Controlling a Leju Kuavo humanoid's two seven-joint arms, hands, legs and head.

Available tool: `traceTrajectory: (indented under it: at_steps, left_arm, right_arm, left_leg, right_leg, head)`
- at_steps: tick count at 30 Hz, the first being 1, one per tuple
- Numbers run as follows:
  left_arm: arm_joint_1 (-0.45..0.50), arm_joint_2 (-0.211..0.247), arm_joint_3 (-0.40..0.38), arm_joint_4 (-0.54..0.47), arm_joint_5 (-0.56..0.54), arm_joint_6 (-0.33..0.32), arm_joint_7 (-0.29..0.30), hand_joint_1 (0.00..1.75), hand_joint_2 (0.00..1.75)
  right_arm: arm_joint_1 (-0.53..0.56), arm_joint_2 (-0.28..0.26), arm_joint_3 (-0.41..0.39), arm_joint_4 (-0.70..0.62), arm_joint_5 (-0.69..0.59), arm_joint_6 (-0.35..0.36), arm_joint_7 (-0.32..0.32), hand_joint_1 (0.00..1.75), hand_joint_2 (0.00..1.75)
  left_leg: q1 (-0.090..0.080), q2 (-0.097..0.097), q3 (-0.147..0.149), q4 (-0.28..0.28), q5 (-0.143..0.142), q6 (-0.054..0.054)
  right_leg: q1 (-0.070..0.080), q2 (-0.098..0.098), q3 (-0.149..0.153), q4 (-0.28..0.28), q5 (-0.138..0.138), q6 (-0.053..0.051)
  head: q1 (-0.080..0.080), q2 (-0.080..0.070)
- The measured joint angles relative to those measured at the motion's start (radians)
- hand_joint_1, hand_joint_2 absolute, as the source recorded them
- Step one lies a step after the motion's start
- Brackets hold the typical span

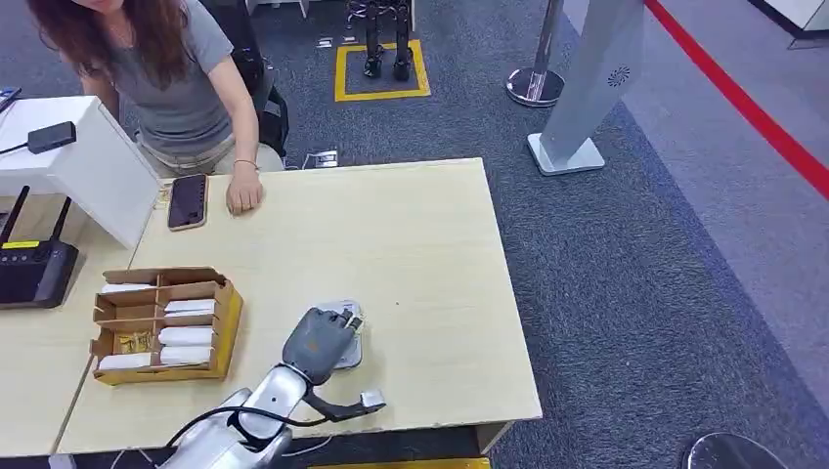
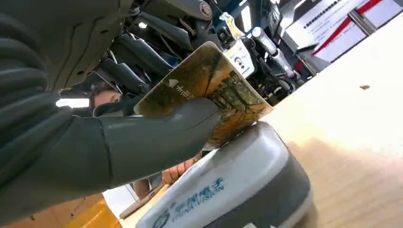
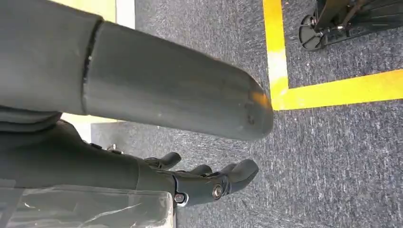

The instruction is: Pass the card to the sensor for recognition and then transmit it.

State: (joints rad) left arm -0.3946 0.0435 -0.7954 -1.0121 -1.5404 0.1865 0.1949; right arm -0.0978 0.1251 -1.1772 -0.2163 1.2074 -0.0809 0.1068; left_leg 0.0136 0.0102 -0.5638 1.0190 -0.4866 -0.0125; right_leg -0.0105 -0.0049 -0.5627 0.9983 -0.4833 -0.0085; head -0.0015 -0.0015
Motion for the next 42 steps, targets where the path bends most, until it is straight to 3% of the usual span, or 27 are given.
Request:
traceTrajectory:
  at_steps: [10,20,32,35,37,40,42]
  left_arm:
    - [-0.002,-0.014,0.0,0.002,0.002,-0.015,0.012,1.75,1.75]
    - [-0.004,-0.021,0.0,-0.023,0.0,0.054,0.043,1.75,1.75]
    - [-0.012,0.04,0.048,-0.173,0.004,0.165,0.048,1.75,1.75]
    - [-0.011,0.067,0.111,-0.209,0.083,0.214,0.032,1.75,1.75]
    - [-0.011,0.087,0.166,-0.23,0.202,0.227,-0.007,1.75,1.75]
    - [-0.017,0.121,0.307,-0.244,0.524,0.187,-0.136,1.75,1.75]
    - [-0.023,0.134,0.392,-0.247,0.688,0.12,-0.203,1.75,1.75]
  right_arm:
    - [0.0,0.0,-0.007,0.0,-0.013,-0.003,0.002,0.0,0.0]
    - [0.001,0.0,-0.007,0.0,-0.011,-0.003,0.002,0.0,0.0]
    - [0.001,0.0,-0.007,0.0,0.006,-0.003,-0.004,0.0,0.0]
    - [0.001,0.0,-0.006,0.0,0.007,-0.002,-0.004,0.0,0.0]
    - [0.002,0.0,-0.005,0.0,0.008,-0.001,-0.002,0.0,0.0]
    - [0.004,0.0,-0.002,0.0,0.014,0.0,0.0,0.0,0.0]
    - [0.006,0.0,-0.001,0.0,0.017,0.0,0.0,0.0,0.0]
  left_leg:
    - [0.0,0.0,0.0,0.0,0.0,0.0]
    - [0.0,0.0,0.0,0.0,0.0,0.0]
    - [0.0,0.0,0.0,0.0,0.0,0.0]
    - [0.0,0.0,-0.001,0.0,0.0,0.0]
    - [0.0,0.0,0.0,0.0,0.0,0.0]
    - [0.001,0.001,0.001,0.0,0.001,0.0]
    - [0.001,0.001,0.0,0.0,0.001,0.0]
  right_leg:
    - [0.0,0.0,0.0,0.0,0.0,0.0]
    - [0.0,0.0,0.0,0.0,0.0,0.0]
    - [0.0,0.0,0.0,0.0,0.0,0.0]
    - [0.0,0.0,0.0,0.0,0.0,0.0]
    - [0.0,0.0,0.0,0.0,0.0,0.0]
    - [0.0,0.002,0.0,0.001,0.0,0.0]
    - [0.001,0.001,0.0,0.001,0.0,0.0]
  head:
    - [0.0,0.0]
    - [0.0,0.0]
    - [0.0,0.0]
    - [0.0,0.0]
    - [0.0,0.0]
    - [0.0,0.0]
    - [0.0,0.0]
